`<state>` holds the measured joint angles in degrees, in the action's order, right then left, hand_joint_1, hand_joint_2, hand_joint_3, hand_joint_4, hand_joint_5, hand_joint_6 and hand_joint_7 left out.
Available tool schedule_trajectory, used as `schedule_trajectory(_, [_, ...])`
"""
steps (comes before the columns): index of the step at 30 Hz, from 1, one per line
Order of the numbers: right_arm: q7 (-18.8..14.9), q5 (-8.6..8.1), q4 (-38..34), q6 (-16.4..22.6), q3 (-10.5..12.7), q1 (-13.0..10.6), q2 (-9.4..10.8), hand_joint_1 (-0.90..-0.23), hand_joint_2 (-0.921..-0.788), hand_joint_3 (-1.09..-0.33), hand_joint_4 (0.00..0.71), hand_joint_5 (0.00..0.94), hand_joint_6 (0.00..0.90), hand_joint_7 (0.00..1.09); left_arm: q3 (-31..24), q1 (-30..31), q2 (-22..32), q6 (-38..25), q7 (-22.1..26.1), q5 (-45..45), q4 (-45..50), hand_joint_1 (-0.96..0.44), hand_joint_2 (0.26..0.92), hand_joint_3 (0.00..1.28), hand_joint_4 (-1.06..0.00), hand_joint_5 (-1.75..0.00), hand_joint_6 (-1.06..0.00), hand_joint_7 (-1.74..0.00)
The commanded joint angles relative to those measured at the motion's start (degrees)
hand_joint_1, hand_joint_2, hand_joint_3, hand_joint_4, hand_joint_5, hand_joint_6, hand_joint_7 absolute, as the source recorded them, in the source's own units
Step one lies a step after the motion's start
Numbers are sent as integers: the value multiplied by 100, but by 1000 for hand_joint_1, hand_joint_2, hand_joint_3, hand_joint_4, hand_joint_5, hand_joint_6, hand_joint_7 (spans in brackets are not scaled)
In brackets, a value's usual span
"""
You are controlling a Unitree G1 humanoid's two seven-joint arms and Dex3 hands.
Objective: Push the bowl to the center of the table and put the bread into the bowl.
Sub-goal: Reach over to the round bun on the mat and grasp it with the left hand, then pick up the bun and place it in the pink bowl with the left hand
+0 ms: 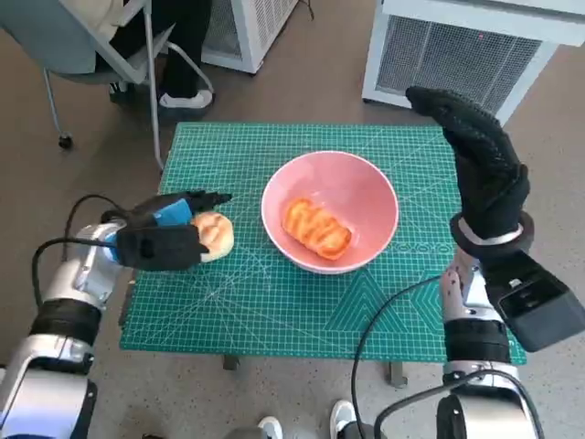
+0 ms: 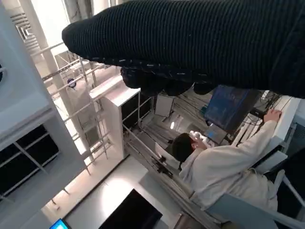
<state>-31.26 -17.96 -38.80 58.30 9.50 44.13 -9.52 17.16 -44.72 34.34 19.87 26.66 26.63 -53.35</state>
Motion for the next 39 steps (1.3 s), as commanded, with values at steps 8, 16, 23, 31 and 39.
schedule_trajectory(8, [-36, 4, -37, -25, -21, -60, -107, -576, -921, -731, 275, 1, 233, 246, 214, -128, -192, -389, 86, 92, -168, -144, 920, 15, -598, -73, -623, -89])
schedule_trajectory(16, [-18, 17, -13, -5, -38, -80, -106, -570, -921, -733, 276, 1, 229, 254, 162, -147, -31, -247, -62, 41, 28, -12, 920, 115, -680, -1065, -526, -1156])
schedule_trajectory(23, [-14, 20, -63, 6, -31, -63, -115, -572, -921, -733, 276, 1, 226, 260, -338, -131, 200, 14, -366, -313, 701, 0, 921, 102, -687, -1139, -549, -1249])
schedule_trajectory(31, [-37, -10, -107, -9, -37, -35, -106, -577, -921, -733, 276, 1, 222, 267, -1011, -149, 320, 100, -645, -731, 1874, 2, 920, 81, -714, -1114, -571, -1241])
schedule_trajectory(39, [-43, -20, -157, -15, -53, 0, -78, -578, -921, -732, 278, 1, 219, 274, -1299, -356, 75, 126, -1109, -776, 2864, 1, 920, 69, -728, -1088, -584, -1238])
